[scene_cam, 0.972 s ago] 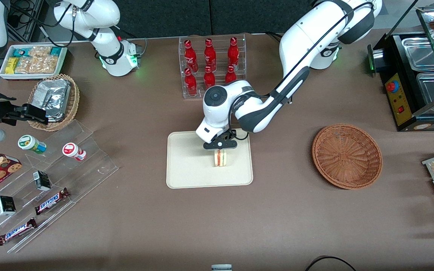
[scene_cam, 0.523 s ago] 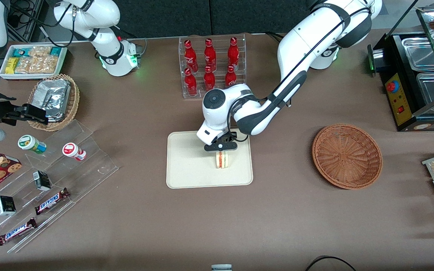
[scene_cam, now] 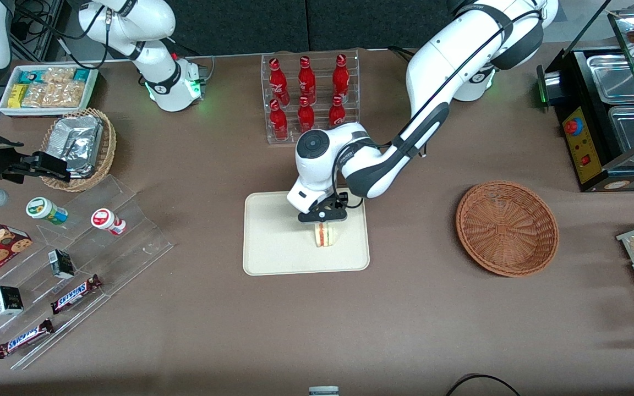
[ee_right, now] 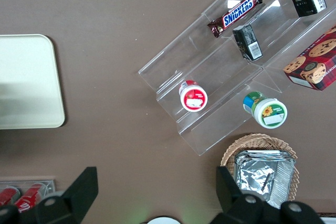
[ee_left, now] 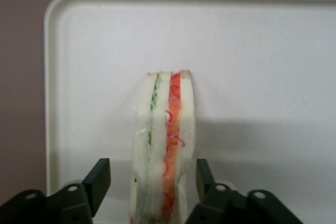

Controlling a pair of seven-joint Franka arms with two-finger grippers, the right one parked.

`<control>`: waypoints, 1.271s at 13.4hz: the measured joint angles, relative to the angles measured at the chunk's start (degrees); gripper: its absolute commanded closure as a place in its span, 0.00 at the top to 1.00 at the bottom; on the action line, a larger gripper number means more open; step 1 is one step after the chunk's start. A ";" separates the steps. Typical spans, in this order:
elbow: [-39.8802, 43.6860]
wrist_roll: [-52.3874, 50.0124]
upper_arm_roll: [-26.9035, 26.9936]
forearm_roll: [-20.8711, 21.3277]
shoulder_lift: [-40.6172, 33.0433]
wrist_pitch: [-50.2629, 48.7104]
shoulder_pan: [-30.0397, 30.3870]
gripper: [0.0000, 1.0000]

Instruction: Place sandwich from basket to tray

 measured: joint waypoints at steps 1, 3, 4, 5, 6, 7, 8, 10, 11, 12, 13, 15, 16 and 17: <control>1.71 -0.11 -0.04 -0.02 -0.94 -2.96 0.02 0.99; 5.80 -0.46 -0.17 -0.78 -3.26 -9.18 0.00 0.99; 8.43 -0.48 -0.26 -1.50 -4.51 -12.81 -0.01 0.99; 10.74 -0.48 -0.31 -1.93 -5.83 -16.65 -0.01 0.99; 12.45 -0.48 -0.32 -2.22 -7.30 -20.06 0.01 0.99; 13.47 -0.48 -0.30 -2.74 -8.90 -22.67 0.05 0.99; 14.08 -0.49 -0.18 -3.74 -10.63 -24.90 0.25 0.99; 14.59 -0.52 0.04 -6.54 -14.77 -28.90 2.42 0.99; 14.64 -0.19 0.06 -8.47 -17.25 -30.66 4.51 0.99; 14.65 1.07 0.09 -10.44 -19.76 -32.12 6.85 0.99; 14.65 2.95 0.14 -12.51 -22.31 -33.73 9.26 0.99; 14.26 7.73 0.21 -16.75 -27.33 -37.39 14.49 0.99; 13.51 10.57 0.25 -18.37 -29.59 -38.44 16.88 0.99; 12.28 13.68 0.28 -20.10 -31.85 -38.98 19.22 0.99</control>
